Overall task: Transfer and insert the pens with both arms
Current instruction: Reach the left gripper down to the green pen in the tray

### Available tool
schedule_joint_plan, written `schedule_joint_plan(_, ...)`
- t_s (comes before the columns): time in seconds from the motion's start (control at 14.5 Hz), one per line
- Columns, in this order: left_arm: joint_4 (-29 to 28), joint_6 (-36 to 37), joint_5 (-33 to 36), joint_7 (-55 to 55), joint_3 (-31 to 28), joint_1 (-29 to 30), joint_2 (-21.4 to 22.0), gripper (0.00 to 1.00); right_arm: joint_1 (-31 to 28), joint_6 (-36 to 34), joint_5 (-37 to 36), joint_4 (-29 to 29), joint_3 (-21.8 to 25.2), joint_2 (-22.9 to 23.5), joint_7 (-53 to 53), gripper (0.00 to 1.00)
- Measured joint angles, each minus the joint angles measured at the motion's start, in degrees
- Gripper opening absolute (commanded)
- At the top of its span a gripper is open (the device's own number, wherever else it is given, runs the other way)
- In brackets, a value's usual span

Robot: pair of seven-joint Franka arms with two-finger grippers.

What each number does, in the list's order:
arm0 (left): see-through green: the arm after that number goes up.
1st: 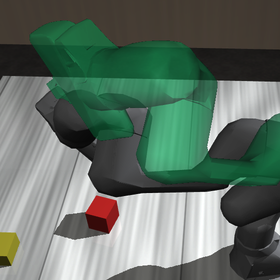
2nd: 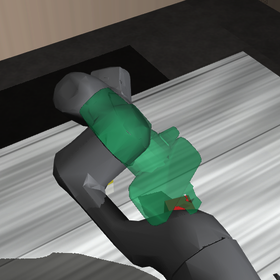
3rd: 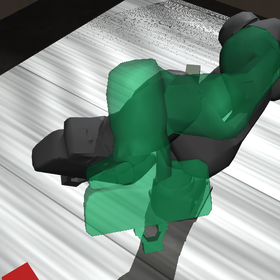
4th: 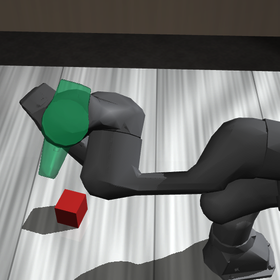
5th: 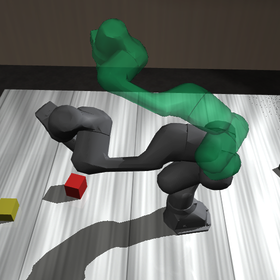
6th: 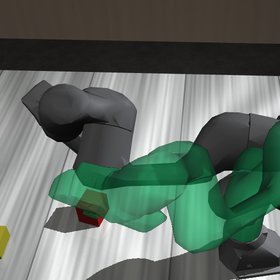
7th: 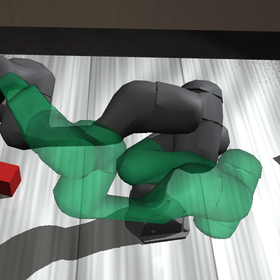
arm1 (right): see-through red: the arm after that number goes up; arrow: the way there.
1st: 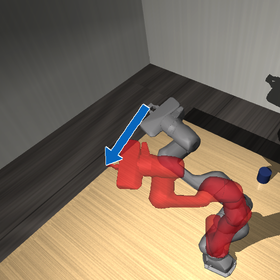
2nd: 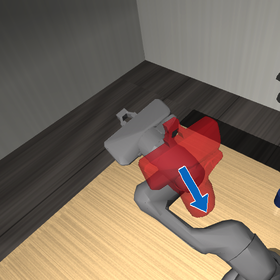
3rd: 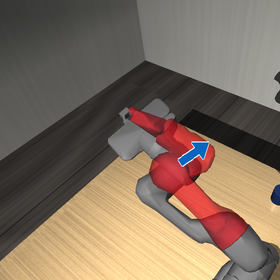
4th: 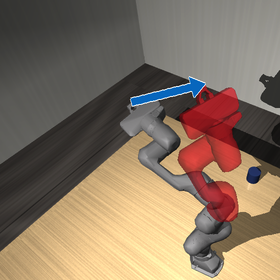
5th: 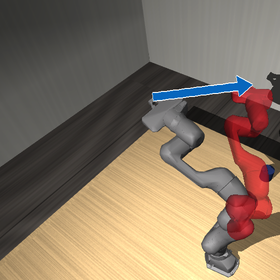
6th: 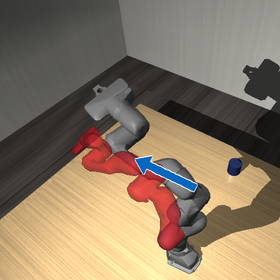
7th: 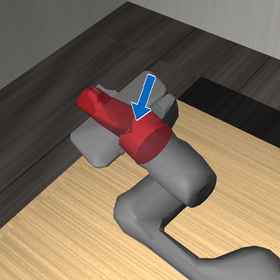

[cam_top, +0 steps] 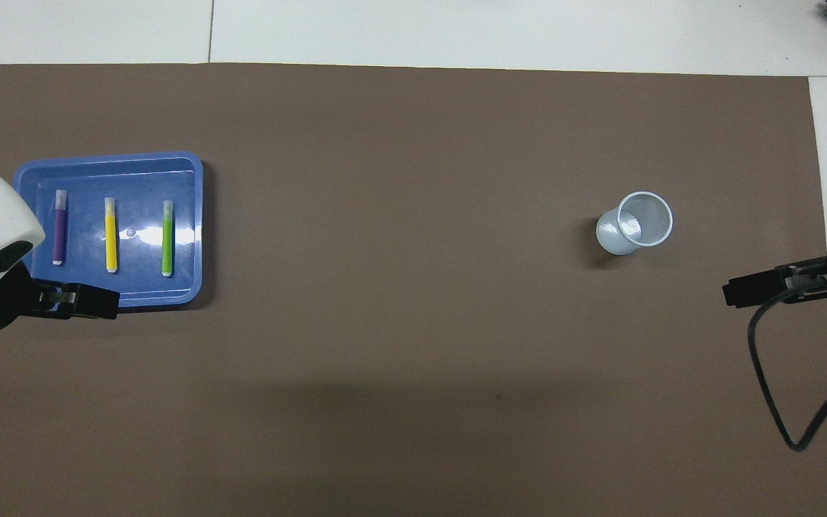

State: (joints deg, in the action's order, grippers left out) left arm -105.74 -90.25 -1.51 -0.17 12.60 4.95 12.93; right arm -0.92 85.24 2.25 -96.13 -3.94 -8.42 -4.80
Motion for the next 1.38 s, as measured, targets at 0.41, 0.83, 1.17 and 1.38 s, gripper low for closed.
schedule_joint_plan(0.41,-0.8,-3.7,0.0,0.0,-0.3,0.4,0.0,1.0,0.0,0.0,0.0,0.0,0.0,0.0,-0.1,1.0)
schedule_joint_plan(0.83,-5.3,-12.0,-2.5,0.0,-0.4,3.4,-1.0,0.99,-0.2,-0.1,0.0,0.0,0.3,-0.2,-0.1,1.0)
schedule_joint_plan(1.17,-6.2,-20.4,-3.4,0.4,-0.4,5.2,-7.6,0.99,-0.2,-0.1,0.0,0.0,0.6,-0.4,-0.1,1.0)
schedule_joint_plan(1.38,-6.3,-25.3,-3.5,0.4,-0.4,5.2,-11.6,0.98,-0.2,-0.1,0.0,0.0,0.7,-0.5,-0.1,1.0)
